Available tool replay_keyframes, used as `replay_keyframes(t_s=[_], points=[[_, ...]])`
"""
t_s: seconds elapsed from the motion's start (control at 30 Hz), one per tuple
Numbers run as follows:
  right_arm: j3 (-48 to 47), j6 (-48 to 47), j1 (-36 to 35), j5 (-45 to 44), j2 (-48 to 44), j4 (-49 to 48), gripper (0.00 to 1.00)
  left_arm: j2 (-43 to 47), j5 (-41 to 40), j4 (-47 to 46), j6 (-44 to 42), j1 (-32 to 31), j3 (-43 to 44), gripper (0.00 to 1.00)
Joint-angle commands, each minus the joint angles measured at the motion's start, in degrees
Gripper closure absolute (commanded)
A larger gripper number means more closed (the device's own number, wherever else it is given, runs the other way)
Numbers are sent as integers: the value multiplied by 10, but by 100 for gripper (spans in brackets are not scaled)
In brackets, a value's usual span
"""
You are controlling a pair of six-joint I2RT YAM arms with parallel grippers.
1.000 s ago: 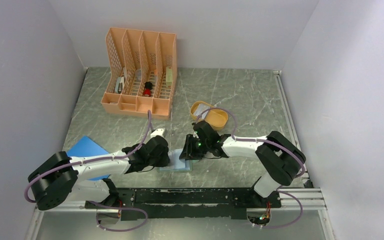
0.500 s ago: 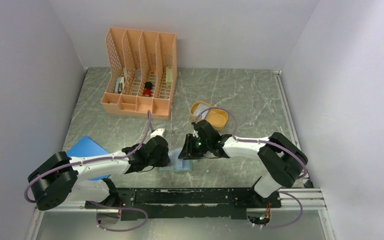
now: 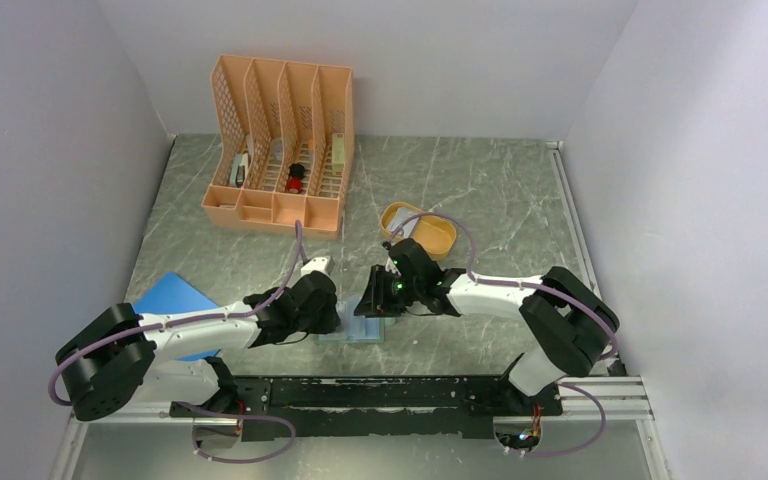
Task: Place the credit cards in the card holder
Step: Turn over the card slot in the card holder.
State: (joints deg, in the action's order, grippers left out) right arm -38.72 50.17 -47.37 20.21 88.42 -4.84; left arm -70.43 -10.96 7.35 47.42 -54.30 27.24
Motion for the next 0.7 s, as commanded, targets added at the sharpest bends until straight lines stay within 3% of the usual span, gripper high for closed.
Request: replay_keyframes(t_s=[0.0, 0.67], points=[[9, 4, -1, 13, -13, -20, 60, 6, -4, 16, -1, 3, 0, 81], [17, 13, -1, 48, -13, -61, 48, 4, -2, 18, -1, 3, 4, 81]])
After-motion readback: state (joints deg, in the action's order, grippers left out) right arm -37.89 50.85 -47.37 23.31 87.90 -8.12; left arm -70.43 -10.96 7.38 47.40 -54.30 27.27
